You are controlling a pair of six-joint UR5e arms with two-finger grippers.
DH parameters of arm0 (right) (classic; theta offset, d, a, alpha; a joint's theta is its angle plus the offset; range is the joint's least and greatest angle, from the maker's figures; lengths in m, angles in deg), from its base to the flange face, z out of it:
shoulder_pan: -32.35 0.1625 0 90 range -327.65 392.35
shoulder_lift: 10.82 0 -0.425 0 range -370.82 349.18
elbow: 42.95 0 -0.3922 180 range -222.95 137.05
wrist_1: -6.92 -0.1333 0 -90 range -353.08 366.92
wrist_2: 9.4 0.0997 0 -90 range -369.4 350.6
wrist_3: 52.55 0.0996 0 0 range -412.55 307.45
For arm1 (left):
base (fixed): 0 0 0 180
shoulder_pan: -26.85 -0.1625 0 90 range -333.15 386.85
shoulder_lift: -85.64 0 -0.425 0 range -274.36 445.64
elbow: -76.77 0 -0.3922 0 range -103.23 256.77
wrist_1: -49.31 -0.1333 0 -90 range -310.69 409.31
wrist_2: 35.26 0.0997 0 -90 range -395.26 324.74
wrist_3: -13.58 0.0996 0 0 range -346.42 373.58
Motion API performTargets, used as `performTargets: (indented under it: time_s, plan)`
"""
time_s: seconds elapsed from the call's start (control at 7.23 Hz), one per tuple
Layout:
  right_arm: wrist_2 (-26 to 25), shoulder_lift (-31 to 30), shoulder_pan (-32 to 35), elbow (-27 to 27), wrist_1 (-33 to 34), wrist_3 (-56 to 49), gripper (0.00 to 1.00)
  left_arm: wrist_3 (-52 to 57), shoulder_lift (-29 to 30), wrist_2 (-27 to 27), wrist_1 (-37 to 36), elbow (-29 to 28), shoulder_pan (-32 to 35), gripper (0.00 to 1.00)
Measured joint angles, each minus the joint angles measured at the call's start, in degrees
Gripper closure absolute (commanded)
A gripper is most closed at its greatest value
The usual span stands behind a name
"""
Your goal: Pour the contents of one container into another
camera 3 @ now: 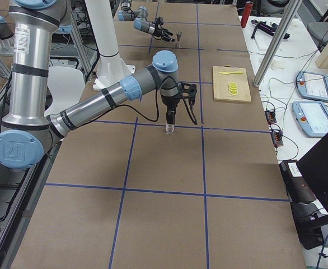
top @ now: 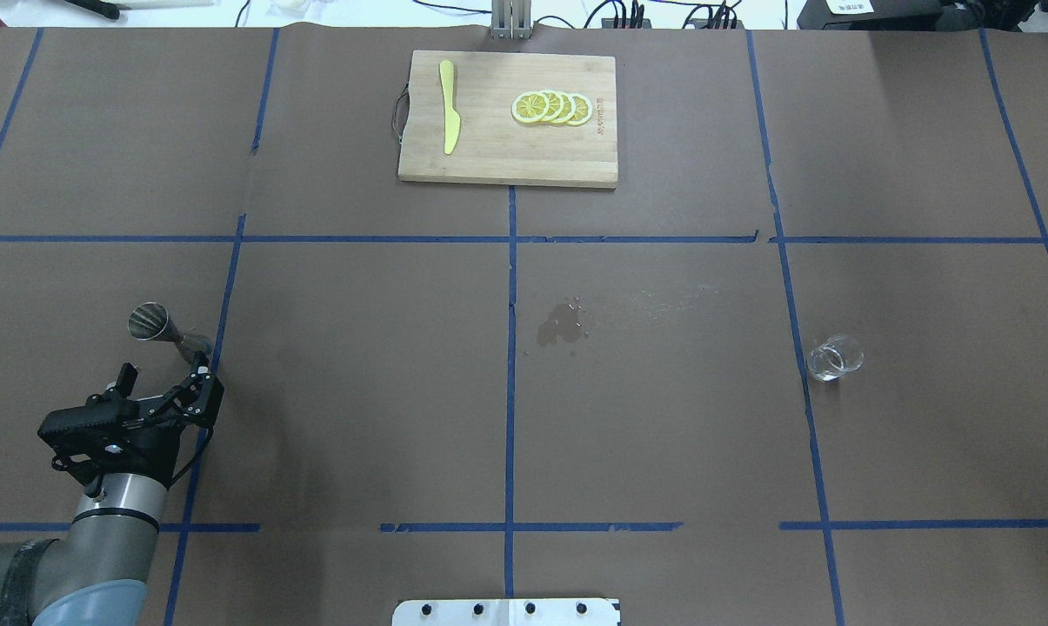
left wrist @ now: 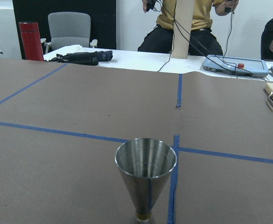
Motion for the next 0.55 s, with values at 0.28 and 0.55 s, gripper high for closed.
performTargets:
  time_s: [0.28, 0.55]
  plan:
    - [-0.66, -1.01, -1.94, 1.39, 0.00, 1.27, 0.00, 0.00, 2.31, 2.52, -0.06, -3.44, 0.00, 0.10]
    - [-3.52, -2.49, -5.22, 4.26, -0.02, 4.72, 0.00, -0.01, 4.26, 3.58, -0.09, -5.81, 0.18, 0.10]
